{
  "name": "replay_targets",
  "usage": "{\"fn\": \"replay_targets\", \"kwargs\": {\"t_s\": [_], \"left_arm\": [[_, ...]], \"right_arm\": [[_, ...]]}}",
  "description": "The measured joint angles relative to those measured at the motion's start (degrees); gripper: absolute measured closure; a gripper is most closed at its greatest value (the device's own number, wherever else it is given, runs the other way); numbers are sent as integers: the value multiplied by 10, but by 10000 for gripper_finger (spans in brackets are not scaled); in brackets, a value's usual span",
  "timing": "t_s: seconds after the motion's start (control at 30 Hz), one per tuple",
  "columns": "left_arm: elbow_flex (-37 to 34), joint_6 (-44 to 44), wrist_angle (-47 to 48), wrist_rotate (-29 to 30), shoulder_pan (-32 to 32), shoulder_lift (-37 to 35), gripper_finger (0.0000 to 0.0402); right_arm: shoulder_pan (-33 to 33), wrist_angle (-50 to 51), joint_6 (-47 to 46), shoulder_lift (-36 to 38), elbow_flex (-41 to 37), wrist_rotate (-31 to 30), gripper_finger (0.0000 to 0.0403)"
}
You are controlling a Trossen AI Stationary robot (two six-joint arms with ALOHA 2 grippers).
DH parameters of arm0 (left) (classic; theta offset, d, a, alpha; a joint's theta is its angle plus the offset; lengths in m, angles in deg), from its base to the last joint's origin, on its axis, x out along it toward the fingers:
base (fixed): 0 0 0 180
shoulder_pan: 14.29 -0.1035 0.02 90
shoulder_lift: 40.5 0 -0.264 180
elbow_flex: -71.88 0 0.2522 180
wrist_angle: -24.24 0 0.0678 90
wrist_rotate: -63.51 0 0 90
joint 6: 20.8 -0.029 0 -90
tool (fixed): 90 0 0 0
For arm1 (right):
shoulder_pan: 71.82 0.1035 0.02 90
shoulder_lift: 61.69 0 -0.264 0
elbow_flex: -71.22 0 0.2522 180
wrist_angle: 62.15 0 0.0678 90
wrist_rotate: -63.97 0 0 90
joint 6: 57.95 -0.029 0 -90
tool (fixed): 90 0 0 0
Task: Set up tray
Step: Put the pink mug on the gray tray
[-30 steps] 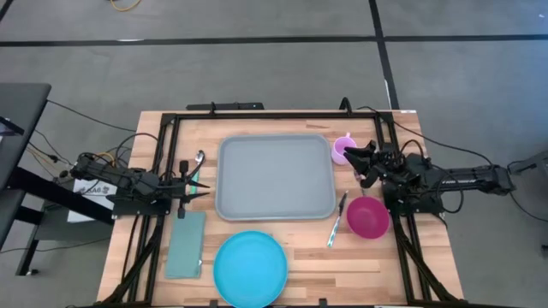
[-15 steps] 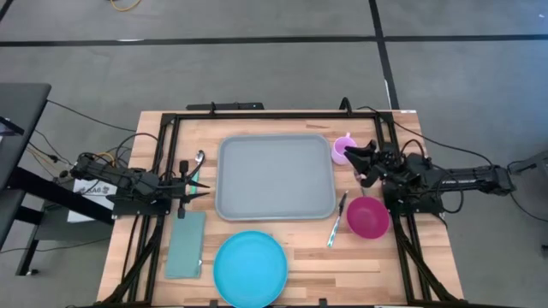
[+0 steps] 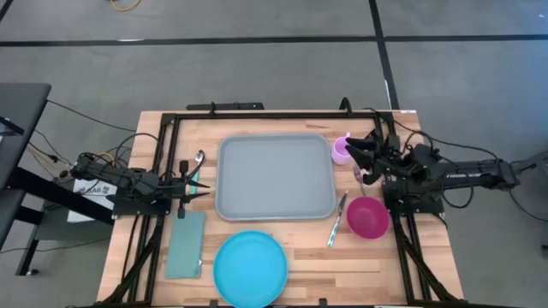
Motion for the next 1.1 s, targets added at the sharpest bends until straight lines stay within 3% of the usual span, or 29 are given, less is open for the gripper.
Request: {"fn": "replay_targets", "kwargs": {"t_s": [0.07,0.23,0.5,0.8,1.1], "left_arm": [[0,-2,0,0,0,0,327],[0,0,0,0,0,0,327],[0,0,0,0,0,0,327],[0,-2,0,0,0,0,327],[0,-4,0,0,0,0,327]], "right_arm": [[-2,66,12,-43,56,-17,276],[-13,184,26,-147,158,-124,273],[-49,185,30,-271,202,-179,262],[-83,185,-23,-373,214,-175,264],[-84,140,53,-431,214,-144,277]]}}
